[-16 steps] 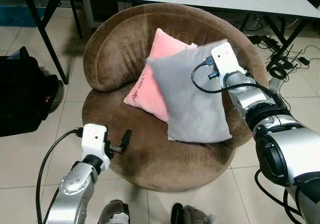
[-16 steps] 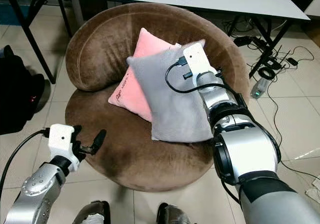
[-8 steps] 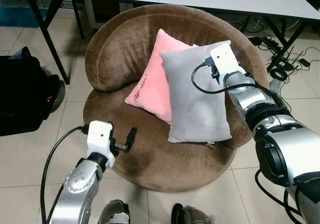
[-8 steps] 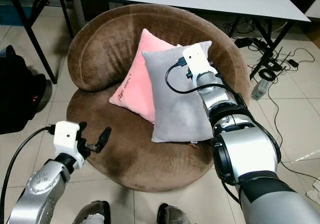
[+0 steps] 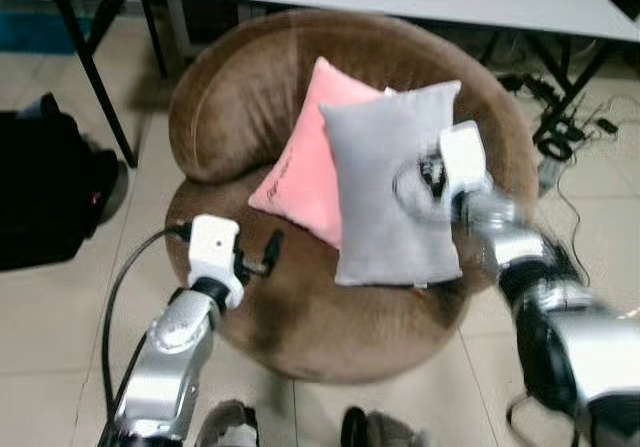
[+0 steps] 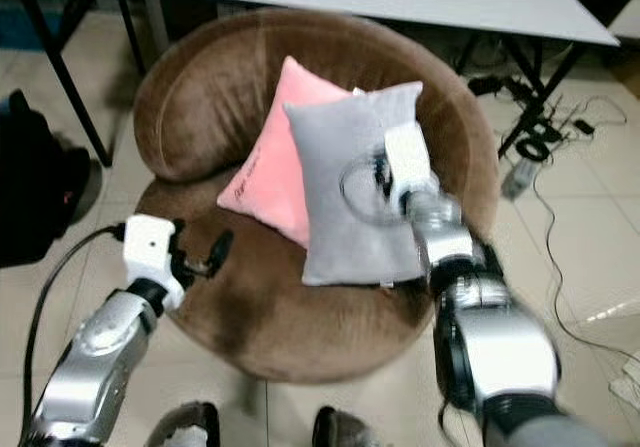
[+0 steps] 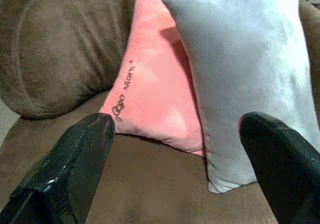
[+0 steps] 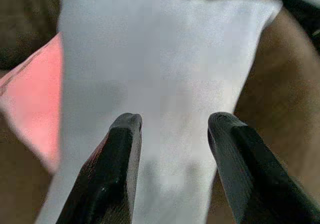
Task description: Move the pillow to the sofa from floor
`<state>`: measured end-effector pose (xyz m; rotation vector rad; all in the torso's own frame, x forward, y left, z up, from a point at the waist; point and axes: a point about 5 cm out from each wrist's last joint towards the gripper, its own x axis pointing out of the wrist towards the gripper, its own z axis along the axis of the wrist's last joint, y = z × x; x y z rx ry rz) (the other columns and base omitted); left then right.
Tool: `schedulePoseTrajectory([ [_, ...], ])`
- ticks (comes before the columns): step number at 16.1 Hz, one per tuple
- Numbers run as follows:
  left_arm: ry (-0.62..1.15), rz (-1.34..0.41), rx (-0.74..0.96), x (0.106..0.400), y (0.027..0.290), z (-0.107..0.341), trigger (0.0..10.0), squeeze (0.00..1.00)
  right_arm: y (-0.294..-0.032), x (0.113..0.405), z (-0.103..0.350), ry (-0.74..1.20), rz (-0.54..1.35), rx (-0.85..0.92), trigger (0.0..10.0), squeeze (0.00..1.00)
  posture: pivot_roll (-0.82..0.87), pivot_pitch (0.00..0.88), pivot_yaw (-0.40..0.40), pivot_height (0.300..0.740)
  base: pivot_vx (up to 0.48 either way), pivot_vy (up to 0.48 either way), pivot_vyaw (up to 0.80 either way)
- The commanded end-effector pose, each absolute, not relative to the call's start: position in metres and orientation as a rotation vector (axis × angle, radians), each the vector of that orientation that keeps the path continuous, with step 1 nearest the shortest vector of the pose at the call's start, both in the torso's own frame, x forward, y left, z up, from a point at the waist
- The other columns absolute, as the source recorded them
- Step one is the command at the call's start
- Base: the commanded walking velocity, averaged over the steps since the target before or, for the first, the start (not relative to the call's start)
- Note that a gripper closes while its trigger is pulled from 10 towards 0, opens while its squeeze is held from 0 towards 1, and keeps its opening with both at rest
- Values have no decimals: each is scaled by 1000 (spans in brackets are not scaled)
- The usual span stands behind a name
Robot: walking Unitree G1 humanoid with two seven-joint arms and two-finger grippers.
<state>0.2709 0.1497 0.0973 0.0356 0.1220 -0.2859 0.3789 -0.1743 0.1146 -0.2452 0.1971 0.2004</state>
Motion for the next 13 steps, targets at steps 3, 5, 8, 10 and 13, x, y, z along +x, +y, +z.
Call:
schedulePoseTrajectory([
  [3, 147, -315, 52, 273, 140, 88, 10000, 0, -185, 337, 86, 138, 209, -95, 10000, 0, 98, 155, -121, 740, 0, 0, 0],
  [5, 201, -310, 53, 268, 143, 76, 10000, 0, -203, 297, 60, 176, 161, -53, 10000, 0, 85, 151, -115, 740, 0, 0, 0],
  [8, 264, -299, 7, 236, 170, 55, 10000, 0, -220, 220, 29, 204, 194, -34, 10000, 0, 60, 151, -99, 740, 0, 0, 0],
  [10, 127, -272, -46, 221, 195, 65, 10000, 0, -223, 189, 31, 152, 173, -81, 10000, 0, 59, 160, -94, 740, 0, 0, 0],
  [13, 108, -270, -51, 220, 186, 66, 10000, 0, -215, 183, 35, 129, 134, -84, 10000, 0, 55, 166, -92, 740, 0, 0, 0],
])
